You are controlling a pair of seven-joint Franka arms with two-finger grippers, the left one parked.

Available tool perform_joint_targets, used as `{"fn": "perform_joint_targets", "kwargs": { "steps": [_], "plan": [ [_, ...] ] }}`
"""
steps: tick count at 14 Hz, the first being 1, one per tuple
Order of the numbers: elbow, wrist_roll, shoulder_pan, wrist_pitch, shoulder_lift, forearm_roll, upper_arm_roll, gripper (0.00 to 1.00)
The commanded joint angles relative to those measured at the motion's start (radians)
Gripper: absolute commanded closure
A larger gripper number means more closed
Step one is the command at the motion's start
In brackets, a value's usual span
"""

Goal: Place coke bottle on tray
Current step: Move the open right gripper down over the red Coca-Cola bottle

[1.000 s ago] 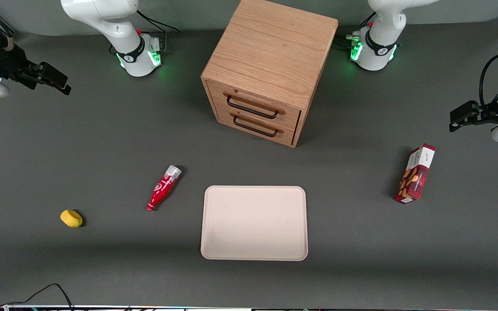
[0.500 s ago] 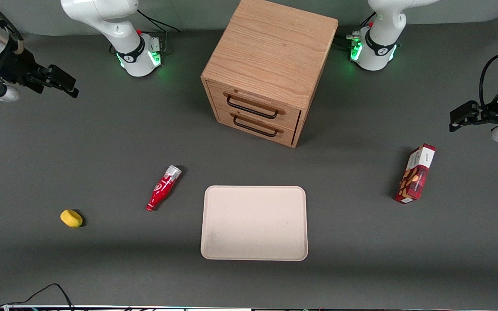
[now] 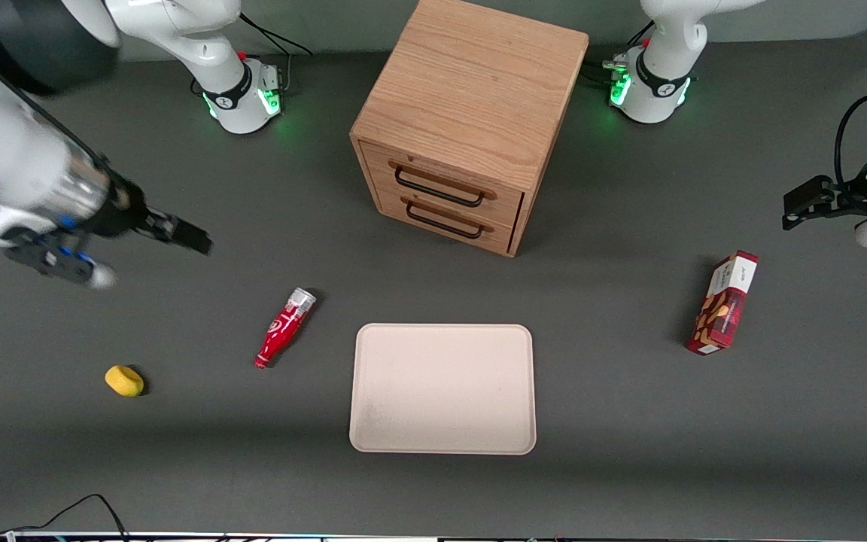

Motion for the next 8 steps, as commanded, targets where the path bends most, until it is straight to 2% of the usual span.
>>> {"fn": "perform_joint_targets", "kwargs": {
  "steps": [1,5,8],
  "plan": [
    [0.050,0.114,-0.003,0.067,0.184,0.006,0.024,0.00],
    [0.049,0.197,0.000,0.168,0.385,-0.103,0.027,0.00],
    [-0.041,0.246,-0.002,0.318,0.425,-0.115,0.027,0.00]
  ]
}}
